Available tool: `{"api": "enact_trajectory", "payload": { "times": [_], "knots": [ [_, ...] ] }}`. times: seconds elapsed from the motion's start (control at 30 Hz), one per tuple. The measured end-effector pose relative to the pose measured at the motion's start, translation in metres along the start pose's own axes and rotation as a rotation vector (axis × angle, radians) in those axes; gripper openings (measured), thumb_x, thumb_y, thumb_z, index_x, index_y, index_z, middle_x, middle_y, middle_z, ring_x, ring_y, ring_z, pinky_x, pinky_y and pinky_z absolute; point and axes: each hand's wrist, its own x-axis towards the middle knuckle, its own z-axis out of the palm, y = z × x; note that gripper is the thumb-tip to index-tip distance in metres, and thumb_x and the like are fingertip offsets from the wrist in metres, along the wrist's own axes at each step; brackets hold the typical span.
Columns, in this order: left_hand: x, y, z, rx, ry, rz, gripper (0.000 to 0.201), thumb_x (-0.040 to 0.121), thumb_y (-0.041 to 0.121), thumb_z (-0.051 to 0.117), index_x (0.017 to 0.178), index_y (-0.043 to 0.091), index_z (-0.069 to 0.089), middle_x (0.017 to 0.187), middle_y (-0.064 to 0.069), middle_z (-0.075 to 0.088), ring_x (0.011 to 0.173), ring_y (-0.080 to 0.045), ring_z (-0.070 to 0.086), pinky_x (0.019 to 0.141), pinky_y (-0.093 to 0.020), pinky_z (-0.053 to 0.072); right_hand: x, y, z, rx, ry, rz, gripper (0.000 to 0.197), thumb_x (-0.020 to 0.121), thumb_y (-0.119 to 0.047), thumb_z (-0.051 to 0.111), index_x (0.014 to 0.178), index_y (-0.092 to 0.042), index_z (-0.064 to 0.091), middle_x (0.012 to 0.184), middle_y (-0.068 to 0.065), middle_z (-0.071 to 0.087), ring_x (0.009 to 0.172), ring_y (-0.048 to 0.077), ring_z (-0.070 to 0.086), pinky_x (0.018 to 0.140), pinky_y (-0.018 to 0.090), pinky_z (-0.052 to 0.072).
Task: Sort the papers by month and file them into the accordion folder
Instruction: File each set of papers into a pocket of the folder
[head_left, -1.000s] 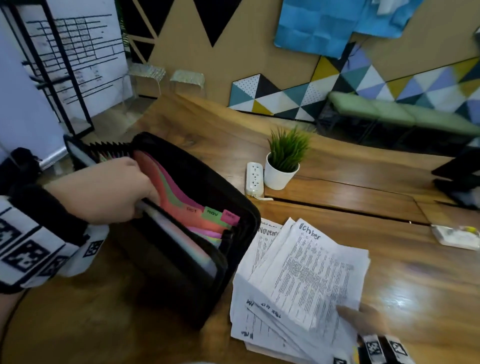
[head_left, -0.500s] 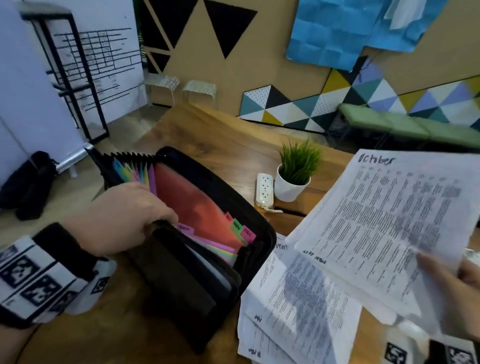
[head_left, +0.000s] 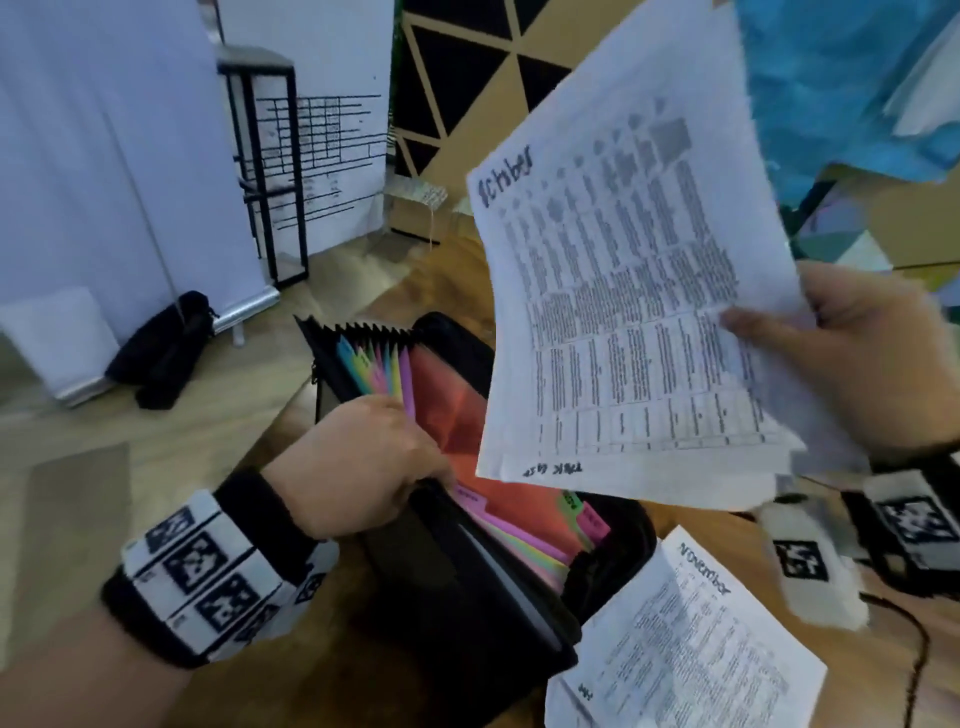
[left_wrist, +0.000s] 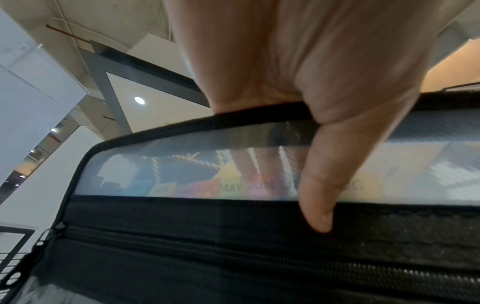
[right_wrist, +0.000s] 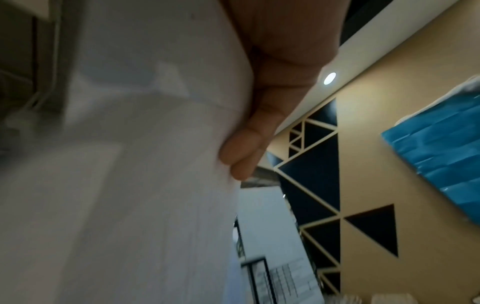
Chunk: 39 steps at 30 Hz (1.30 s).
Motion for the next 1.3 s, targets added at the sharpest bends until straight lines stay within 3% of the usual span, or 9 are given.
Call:
{"api": "enact_trajectory", "payload": {
  "times": [0.17,0.3,0.43,0.5,0.63,0.77,0.93,1.07,1.3],
  "knots": [
    [-0.007,-0.004,0.000,0.038,-0.044,-0.029,0.032,0.063,0.016,0.060,0.088,0.033,0.071,0.083,0.015,0.072,0.077,-0.010,0.067,0.076,-0.033,0.053,0.011,-0.017,0.032,-0.259,-0.211,-0.126,0.006,0.082,-0.023,0.066,0.086,-0.018,0.067,0.061,-0.002,0.061,0.055,0.012,0.054,0.051,0.020,0.036],
    [-0.012,-0.007,0.002,0.048,-0.032,-0.028,0.033,0.064,0.013,0.056,0.088,0.032,0.071,0.080,0.012,0.072,0.074,-0.011,0.067,0.077,-0.033,0.052,0.026,-0.031,0.022,-0.338,-0.271,-0.111,0.017,0.081,-0.021,0.067,0.075,-0.036,0.061,0.057,-0.020,0.052,0.058,-0.006,0.047,0.051,0.015,0.031],
    [-0.014,-0.008,0.003,0.025,-0.033,-0.024,0.032,0.069,0.016,0.047,0.086,0.033,0.069,0.081,0.014,0.070,0.076,-0.007,0.065,0.079,-0.031,0.050,0.040,-0.049,0.026,-0.320,-0.370,-0.068,0.024,0.081,-0.025,0.066,0.072,-0.046,0.056,0.052,-0.012,0.056,0.053,-0.001,0.051,0.050,0.014,0.033],
    [-0.015,-0.009,0.003,0.022,-0.027,-0.013,0.038,0.069,0.020,0.038,0.088,0.033,0.069,0.081,0.015,0.071,0.077,-0.006,0.065,0.080,-0.031,0.049,0.044,-0.059,0.024,-0.309,-0.369,-0.069,0.027,0.081,-0.027,0.066,0.066,-0.046,0.054,0.057,-0.021,0.059,0.055,-0.004,0.055,0.049,0.017,0.034],
    [-0.020,-0.010,0.001,-0.009,0.006,0.020,0.034,0.066,0.019,0.047,0.087,0.032,0.069,0.078,0.014,0.070,0.075,-0.005,0.064,0.078,-0.032,0.050,0.047,-0.069,0.020,-0.264,-0.343,-0.045,0.019,0.080,-0.031,0.066,0.069,-0.045,0.060,0.058,-0.022,0.063,0.052,-0.001,0.058,0.050,0.020,0.041],
    [-0.022,-0.012,0.002,-0.034,0.014,0.013,0.035,0.066,0.018,0.045,0.088,0.029,0.069,0.079,0.012,0.070,0.076,-0.007,0.063,0.079,-0.033,0.047,0.036,-0.067,0.038,-0.376,-0.432,-0.012,0.009,0.080,-0.027,0.068,0.075,-0.034,0.069,0.055,-0.016,0.062,0.060,-0.005,0.058,0.053,0.005,0.041],
    [-0.021,-0.012,0.000,0.007,-0.011,0.010,0.031,0.067,0.019,0.048,0.089,0.028,0.067,0.079,0.009,0.069,0.078,-0.010,0.063,0.082,-0.032,0.044,0.045,-0.051,0.042,-0.484,-0.496,0.106,0.016,0.076,-0.030,0.071,0.082,-0.015,0.073,0.068,0.003,0.069,0.066,0.011,0.063,0.069,0.032,0.053],
    [-0.016,-0.014,0.002,0.038,0.009,0.027,0.037,0.063,0.022,0.037,0.084,0.027,0.068,0.074,0.008,0.068,0.075,-0.011,0.063,0.077,-0.031,0.045,0.054,-0.066,0.058,-0.549,-0.599,0.090,0.020,0.078,-0.030,0.070,0.063,-0.018,0.062,0.063,0.000,0.056,0.061,0.010,0.052,0.050,0.012,0.039],
    [-0.008,-0.016,0.001,0.039,-0.035,0.000,0.035,0.062,0.017,0.045,0.084,0.025,0.070,0.071,0.003,0.068,0.070,-0.020,0.065,0.073,-0.032,0.050,0.059,-0.059,0.107,-0.763,-0.859,0.131,0.012,0.080,-0.022,0.062,0.082,-0.011,0.062,0.080,0.004,0.061,0.075,0.018,0.057,0.057,0.021,0.043]
  ]
}}
